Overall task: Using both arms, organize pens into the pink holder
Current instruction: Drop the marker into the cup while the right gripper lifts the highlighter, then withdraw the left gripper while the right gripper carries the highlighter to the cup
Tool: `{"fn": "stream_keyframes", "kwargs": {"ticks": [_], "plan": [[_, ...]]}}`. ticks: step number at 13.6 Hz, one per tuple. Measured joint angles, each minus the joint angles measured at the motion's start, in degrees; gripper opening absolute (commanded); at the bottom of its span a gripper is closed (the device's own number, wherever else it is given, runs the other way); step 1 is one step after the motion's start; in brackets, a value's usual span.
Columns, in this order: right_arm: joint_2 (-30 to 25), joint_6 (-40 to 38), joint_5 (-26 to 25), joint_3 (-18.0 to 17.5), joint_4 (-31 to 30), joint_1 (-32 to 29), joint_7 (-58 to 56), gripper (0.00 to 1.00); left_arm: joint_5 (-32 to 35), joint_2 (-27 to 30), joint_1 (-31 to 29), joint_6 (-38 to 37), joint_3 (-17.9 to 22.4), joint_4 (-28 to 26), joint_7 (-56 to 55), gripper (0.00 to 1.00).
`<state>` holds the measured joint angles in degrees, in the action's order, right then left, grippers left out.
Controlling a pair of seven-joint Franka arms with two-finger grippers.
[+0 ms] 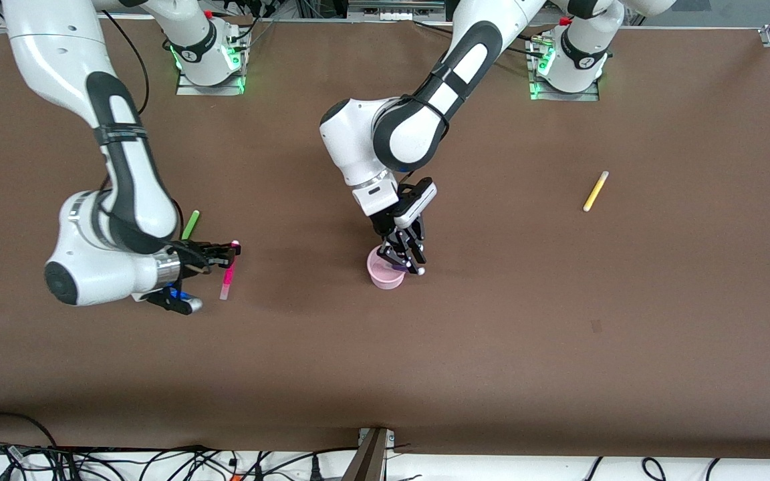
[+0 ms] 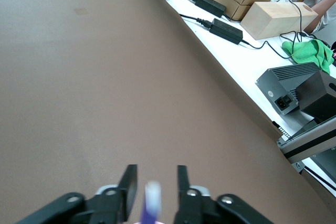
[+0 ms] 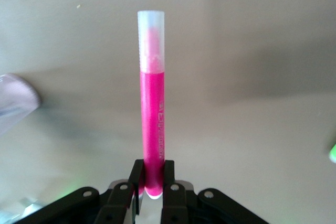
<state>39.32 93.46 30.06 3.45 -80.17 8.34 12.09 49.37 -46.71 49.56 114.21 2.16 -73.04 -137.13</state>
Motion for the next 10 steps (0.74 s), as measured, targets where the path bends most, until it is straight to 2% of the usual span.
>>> {"fn": "stream_keyframes", "kwargs": {"ticks": [1, 2, 5, 7, 10], "plan": [[0.0, -2.3, 2.3, 0.0, 0.7, -1.0, 0.7, 0.0, 0.0, 0.0, 0.0, -0.1, 0.0, 0.0, 0.0, 0.98], [0.0, -4.4, 4.1, 0.1, 1.2, -2.0, 1.8, 0.0, 0.0, 0.0, 0.0, -0.1, 0.1, 0.1, 0.0, 1.0], [0.0, -11.3, 10.0, 0.1, 2.4, -5.0, 5.2, 0.0, -0.7, 0.9, -0.3, -0.9, 0.4, 1.5, 3.7, 1.0], [0.0, -14.9, 16.0, 0.2, 2.4, -7.3, 7.2, 0.0, -7.0, 4.1, -2.2, -1.6, 0.7, 2.5, 13.5, 1.0], [0.0, -17.2, 20.8, 0.0, 2.3, -8.8, 12.0, 0.0, -21.3, 11.5, -8.0, -3.1, 1.0, 2.7, 34.2, 1.0]]}}
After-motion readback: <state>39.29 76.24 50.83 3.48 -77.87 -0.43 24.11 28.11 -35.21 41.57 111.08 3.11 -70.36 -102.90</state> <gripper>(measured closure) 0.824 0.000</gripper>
